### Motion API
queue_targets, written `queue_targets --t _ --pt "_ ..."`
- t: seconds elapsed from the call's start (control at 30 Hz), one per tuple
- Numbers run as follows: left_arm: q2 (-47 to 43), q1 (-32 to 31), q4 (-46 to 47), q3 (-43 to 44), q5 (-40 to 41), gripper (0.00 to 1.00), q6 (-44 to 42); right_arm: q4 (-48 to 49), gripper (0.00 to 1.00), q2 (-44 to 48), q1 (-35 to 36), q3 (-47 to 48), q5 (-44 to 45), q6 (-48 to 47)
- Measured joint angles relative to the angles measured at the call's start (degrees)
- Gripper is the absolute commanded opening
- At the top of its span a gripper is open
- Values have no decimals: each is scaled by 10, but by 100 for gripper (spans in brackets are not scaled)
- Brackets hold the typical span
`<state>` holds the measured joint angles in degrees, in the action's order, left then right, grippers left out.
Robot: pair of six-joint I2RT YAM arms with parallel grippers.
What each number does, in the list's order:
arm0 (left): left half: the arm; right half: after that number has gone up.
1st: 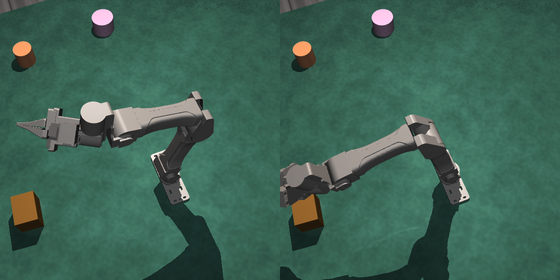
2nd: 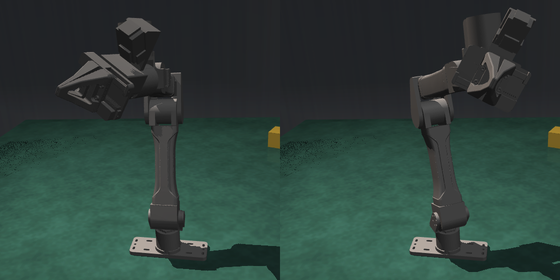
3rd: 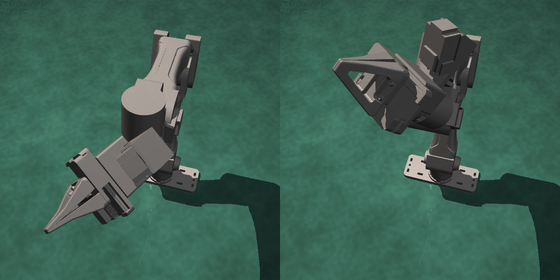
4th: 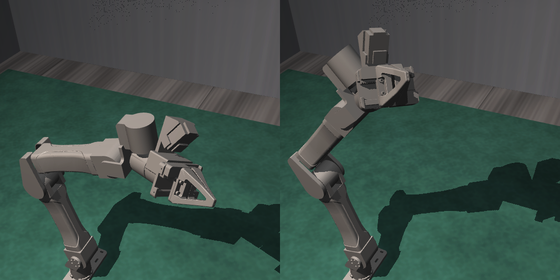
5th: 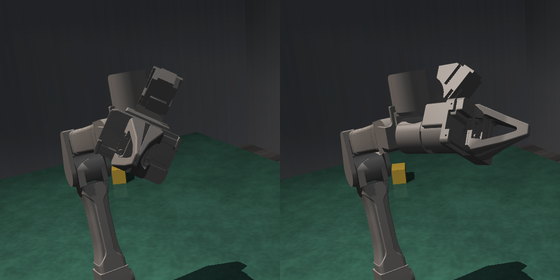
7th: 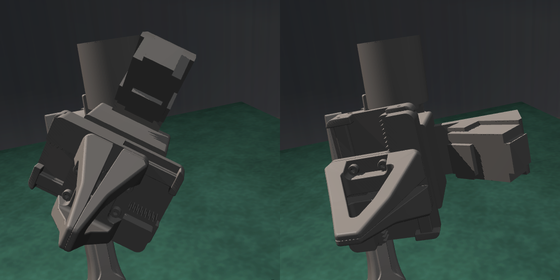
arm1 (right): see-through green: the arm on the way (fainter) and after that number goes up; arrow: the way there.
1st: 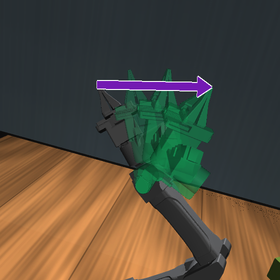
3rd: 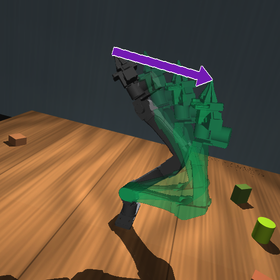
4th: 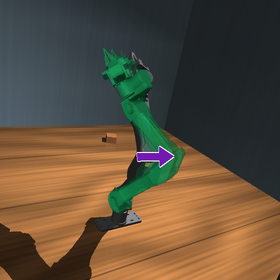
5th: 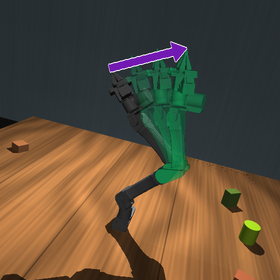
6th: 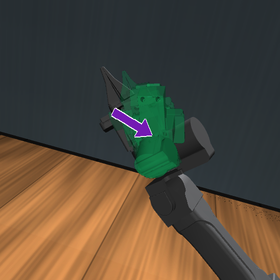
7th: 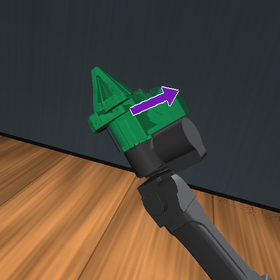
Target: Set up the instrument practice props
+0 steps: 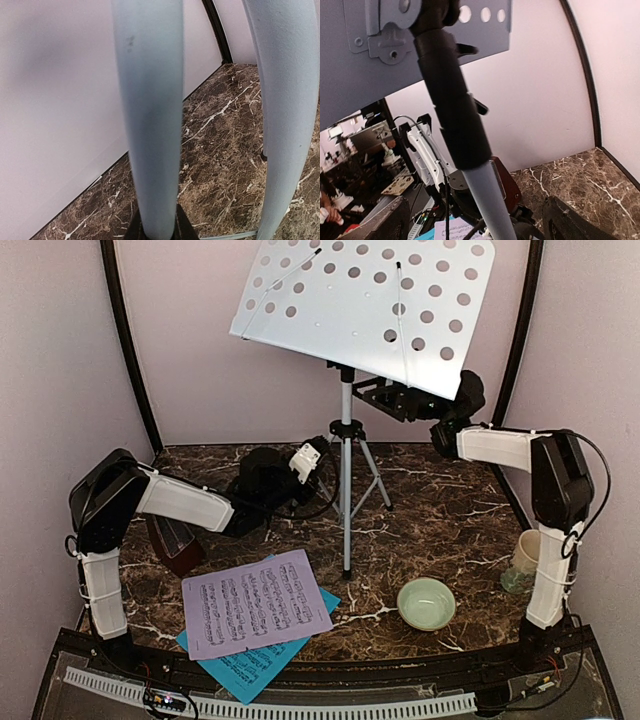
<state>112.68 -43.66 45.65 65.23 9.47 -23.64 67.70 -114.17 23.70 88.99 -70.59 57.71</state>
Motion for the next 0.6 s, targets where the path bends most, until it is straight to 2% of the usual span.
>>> queue_targets --t 0.2,0.47,0.6 --pt "0 -1 6 -4 5 0 2 -67 89 68 -37 -133 75 -61" --pt "-6 -3 18 -17 28 0 8 -228 63 198 -35 -306 231 -191" --pt "-13 -3 19 -27 41 0 14 -310 49 229 -7 -353 322 -243"
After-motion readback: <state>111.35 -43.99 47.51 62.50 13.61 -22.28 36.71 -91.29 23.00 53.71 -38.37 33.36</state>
